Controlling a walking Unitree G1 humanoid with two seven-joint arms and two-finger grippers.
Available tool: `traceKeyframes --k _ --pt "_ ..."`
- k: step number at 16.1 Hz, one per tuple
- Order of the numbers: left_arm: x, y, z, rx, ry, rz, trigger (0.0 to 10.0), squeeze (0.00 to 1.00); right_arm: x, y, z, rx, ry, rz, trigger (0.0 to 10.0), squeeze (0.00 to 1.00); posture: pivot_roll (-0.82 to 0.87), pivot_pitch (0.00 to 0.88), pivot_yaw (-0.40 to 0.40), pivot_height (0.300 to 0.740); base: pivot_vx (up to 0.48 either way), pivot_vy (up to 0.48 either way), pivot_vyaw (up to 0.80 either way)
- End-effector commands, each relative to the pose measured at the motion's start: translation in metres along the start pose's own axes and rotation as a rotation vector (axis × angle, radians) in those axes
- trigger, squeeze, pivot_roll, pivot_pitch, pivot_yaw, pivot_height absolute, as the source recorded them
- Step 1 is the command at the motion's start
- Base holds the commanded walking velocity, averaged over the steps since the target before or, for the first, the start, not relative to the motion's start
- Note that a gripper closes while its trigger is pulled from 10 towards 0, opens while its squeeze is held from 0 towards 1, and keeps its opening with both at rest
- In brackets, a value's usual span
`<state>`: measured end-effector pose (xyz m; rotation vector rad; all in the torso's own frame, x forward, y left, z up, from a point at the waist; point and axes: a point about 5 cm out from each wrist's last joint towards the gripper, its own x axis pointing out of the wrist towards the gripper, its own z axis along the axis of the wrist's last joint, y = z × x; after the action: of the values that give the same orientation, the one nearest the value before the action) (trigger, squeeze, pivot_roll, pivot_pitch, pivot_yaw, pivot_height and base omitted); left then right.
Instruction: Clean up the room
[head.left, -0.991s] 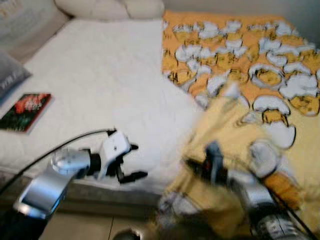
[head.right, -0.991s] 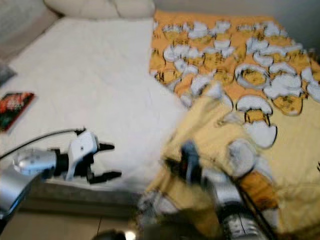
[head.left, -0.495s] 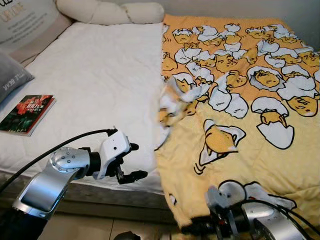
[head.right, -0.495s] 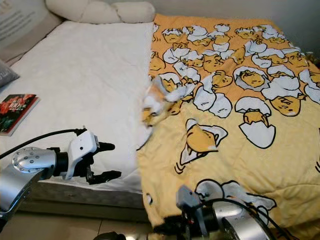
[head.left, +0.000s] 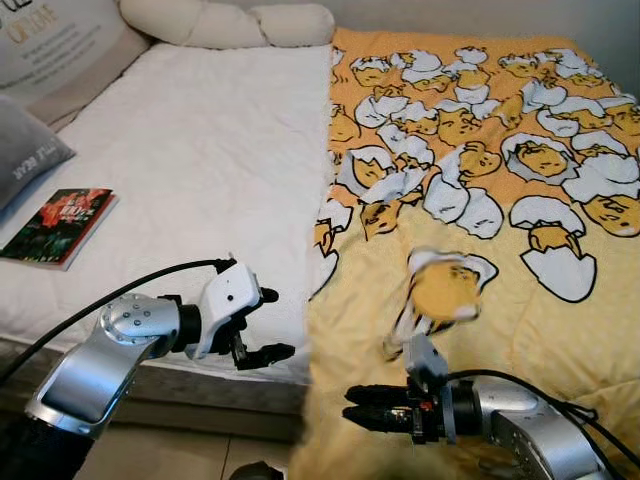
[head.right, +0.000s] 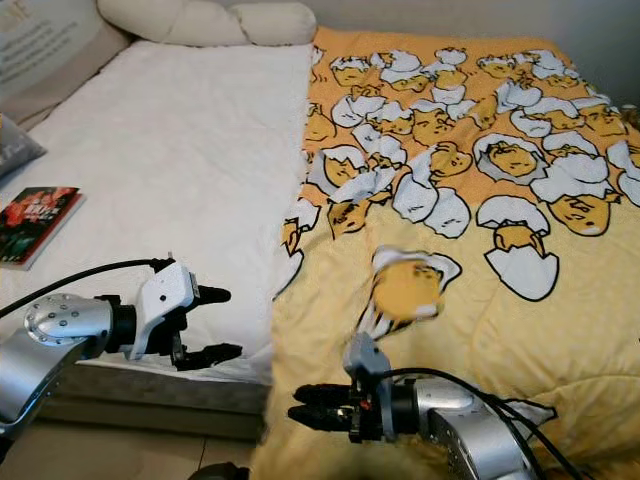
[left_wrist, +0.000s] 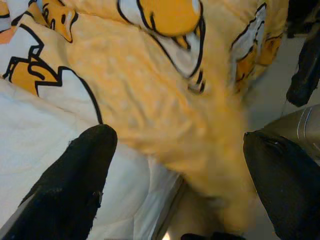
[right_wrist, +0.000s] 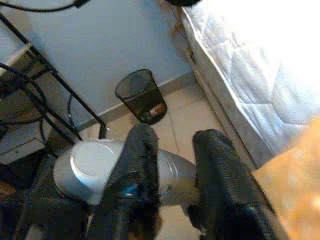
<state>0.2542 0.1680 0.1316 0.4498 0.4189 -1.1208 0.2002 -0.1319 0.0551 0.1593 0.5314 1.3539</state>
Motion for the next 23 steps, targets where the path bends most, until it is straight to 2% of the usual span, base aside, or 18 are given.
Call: traceKeyframes --k 1,2,3,4,5,7,10,11,13,15,16,17,18,20,23 --pt "-0.003 0.001 0.000 0.010 0.005 -0.001 10.0 1.00 0.001 -0.002 0.004 -0.018 -0.008 -0.021 10.0 1.00 0.05 0.033 0.060 0.740 0.000 0.000 0.00" --pt "-0.003 0.000 0.000 0.010 0.006 -0.001 10.0 1.00 0.002 -0.003 0.005 -0.018 -0.009 -0.034 10.0 1.00 0.05 0.035 0.058 0.740 0.000 0.000 0.00" --pt "-0.003 0.001 -0.001 0.008 0.009 0.001 10.0 1.00 0.009 -0.017 0.007 -0.031 -0.025 -0.164 10.0 1.00 0.06 0.036 0.057 0.740 0.000 0.000 0.00" --pt "-0.003 0.001 -0.001 0.007 0.009 0.002 10.0 1.00 0.010 -0.020 0.007 -0.034 -0.026 -0.191 10.0 1.00 0.06 0.036 0.057 0.740 0.000 0.000 0.00" --pt "-0.003 0.001 -0.002 0.000 0.009 0.011 10.0 1.00 0.017 -0.031 0.010 -0.033 -0.054 -0.319 10.0 1.00 0.06 0.034 0.054 0.740 0.000 0.000 0.00" --pt "-0.003 0.000 -0.003 -0.011 0.008 0.023 10.0 1.00 0.024 -0.041 0.012 -0.023 -0.067 -0.454 10.0 1.00 0.06 0.033 0.051 0.740 0.000 0.000 0.00" --pt "0.000 -0.003 -0.005 -0.021 0.003 0.034 10.0 1.00 0.037 -0.069 0.018 0.042 -0.111 -0.804 10.0 1.00 0.06 0.033 0.055 0.740 0.000 0.000 0.00" --pt "0.001 -0.003 -0.006 -0.024 0.000 0.048 10.0 1.00 0.039 -0.071 0.020 0.065 -0.141 -0.837 10.0 1.00 0.06 0.017 0.057 0.740 0.000 0.000 0.00" --pt "0.005 -0.001 -0.009 -0.078 -0.046 0.153 10.0 1.00 0.038 -0.066 0.028 0.082 -0.231 -0.878 10.0 1.00 0.04 0.000 0.059 0.740 0.000 0.000 0.00" --pt "0.009 0.007 -0.011 -0.179 -0.128 0.359 10.0 1.00 0.022 -0.061 0.035 0.072 -0.313 -0.965 10.0 1.00 0.00 0.000 0.067 0.740 0.000 0.000 0.00" --pt "0.008 0.009 -0.011 -0.210 -0.146 0.429 10.0 1.00 0.014 -0.057 0.039 0.069 -0.347 -0.992 10.0 0.81 -0.01 0.000 0.069 0.740 0.000 0.000 0.00" --pt "0.007 0.011 -0.010 -0.262 -0.172 0.533 10.0 1.00 0.001 -0.051 0.042 0.071 -0.396 -1.036 10.0 0.00 -0.03 0.000 0.083 0.740 0.000 0.000 0.00" --pt "0.007 0.013 -0.010 -0.298 -0.190 0.603 10.0 1.00 -0.012 -0.045 0.041 0.075 -0.433 -1.086 10.0 0.00 -0.04 0.000 0.090 0.740 0.000 0.000 0.00" --pt "0.010 0.011 -0.009 -0.304 -0.199 0.652 10.0 1.00 -0.024 -0.042 0.034 0.091 -0.451 -1.157 10.0 0.00 -0.04 0.000 0.096 0.740 0.000 -0.249 0.00" --pt "0.007 0.016 -0.006 -0.313 -0.213 0.737 10.0 1.00 -0.033 -0.036 0.021 0.148 -0.466 -1.256 10.0 0.00 -0.05 0.000 0.100 0.740 0.000 -0.255 0.00"
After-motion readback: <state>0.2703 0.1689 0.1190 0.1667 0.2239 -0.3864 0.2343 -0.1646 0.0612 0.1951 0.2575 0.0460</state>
